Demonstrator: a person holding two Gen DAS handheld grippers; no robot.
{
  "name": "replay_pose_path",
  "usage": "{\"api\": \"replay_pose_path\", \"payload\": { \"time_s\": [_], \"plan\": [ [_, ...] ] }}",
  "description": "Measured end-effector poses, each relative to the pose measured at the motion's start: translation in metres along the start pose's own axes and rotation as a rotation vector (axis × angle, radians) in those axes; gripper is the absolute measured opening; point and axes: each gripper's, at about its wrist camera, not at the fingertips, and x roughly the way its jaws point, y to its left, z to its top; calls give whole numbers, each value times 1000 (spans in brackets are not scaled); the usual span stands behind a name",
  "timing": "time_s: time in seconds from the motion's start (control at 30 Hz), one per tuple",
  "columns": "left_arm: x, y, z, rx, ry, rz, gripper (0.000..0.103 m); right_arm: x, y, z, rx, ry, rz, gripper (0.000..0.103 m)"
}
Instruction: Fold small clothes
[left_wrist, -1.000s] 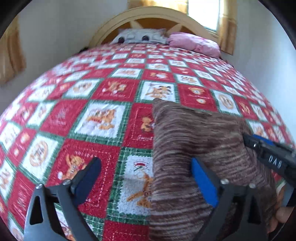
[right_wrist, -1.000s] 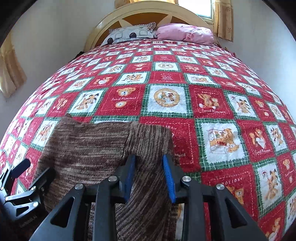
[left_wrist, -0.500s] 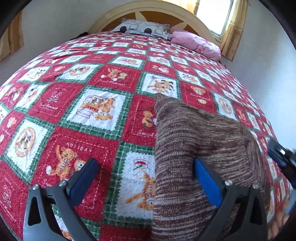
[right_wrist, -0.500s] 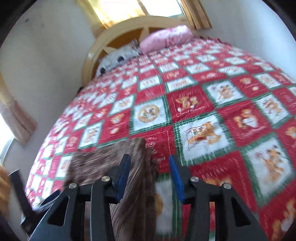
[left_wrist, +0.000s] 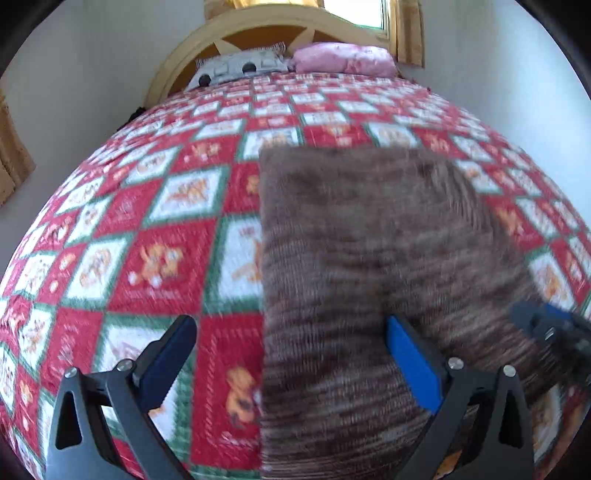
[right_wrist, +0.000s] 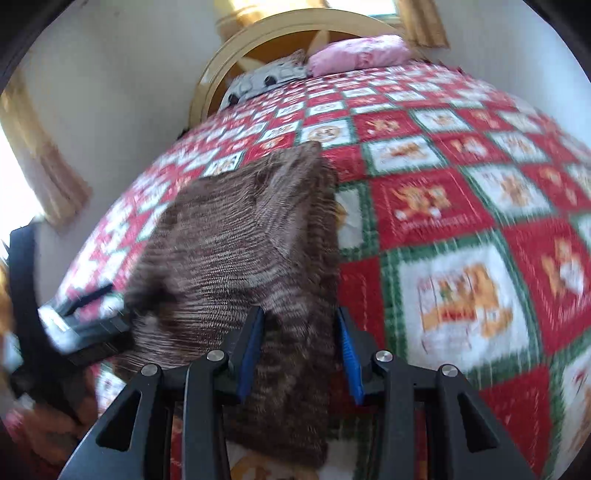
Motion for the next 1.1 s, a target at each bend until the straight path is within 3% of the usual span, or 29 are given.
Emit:
{"api": "replay_pose_path", "payload": {
  "time_s": [0.17, 0.37, 0.5, 0.6, 0.73, 0.87, 0.97, 1.1],
  "plan": [
    [-4, 0, 0, 4, -20, 8, 103, -2, 0, -1, 11, -14, 3, 42],
    [-13, 2, 0, 22, -11, -15, 103, -13, 6, 3, -13, -21, -1, 51],
    [-17, 2, 13, 44, -24, -23, 103, -31, 5, 24, -5, -102, -19, 69],
    [-16, 1, 29, 60, -62, -21, 103, -34, -1, 50, 15, -125, -1, 74],
    [-2, -2, 48, 63, -60, 0, 103, -9, -9, 72, 9, -63, -6, 74],
    [23, -4, 58, 55, -3, 22, 103, 18, -18, 86, 41, -19, 1, 74],
    [41, 0, 57, 9, 54, -14, 103, 39, -19, 93, 43, 11, -7, 74],
    [49, 11, 53, -86, 71, -91, 103, 68, -21, 89, 32, 34, -49, 74]
  ]
}}
